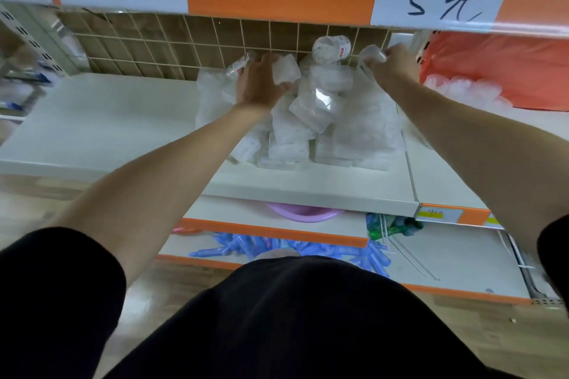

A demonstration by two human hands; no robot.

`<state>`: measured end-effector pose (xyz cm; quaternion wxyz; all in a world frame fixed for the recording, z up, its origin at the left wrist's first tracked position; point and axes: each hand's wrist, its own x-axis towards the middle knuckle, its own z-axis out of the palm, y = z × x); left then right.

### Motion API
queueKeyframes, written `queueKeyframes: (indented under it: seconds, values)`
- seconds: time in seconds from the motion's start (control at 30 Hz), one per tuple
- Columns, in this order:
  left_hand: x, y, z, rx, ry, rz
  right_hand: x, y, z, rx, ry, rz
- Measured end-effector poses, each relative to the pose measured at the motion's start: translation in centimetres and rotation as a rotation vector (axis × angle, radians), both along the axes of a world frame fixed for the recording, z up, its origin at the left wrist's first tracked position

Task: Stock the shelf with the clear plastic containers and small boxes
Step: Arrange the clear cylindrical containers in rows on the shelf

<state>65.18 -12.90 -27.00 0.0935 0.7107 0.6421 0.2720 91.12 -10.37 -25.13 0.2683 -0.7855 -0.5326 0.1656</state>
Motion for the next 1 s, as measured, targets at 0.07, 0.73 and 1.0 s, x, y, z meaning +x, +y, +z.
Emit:
queueKeyframes:
  seconds: [0.07, 0.73, 1.0]
  values:
    - [-0.9, -0.5, 0.5, 0.008, 0.016, -0.023, -0.3, -0.7, 0.0, 0.041, 0.029, -0.032]
    - [2.9, -6.8, 1.5, 0.027, -0.037, -0.362, 1.6, -14.4, -0.6, 0.298, -0.123, 0.077]
    - [7.5, -8.9, 2.9, 0.108, 0.021, -0.347, 6.0, -17.1, -0.3, 0.327, -0.144, 0.168]
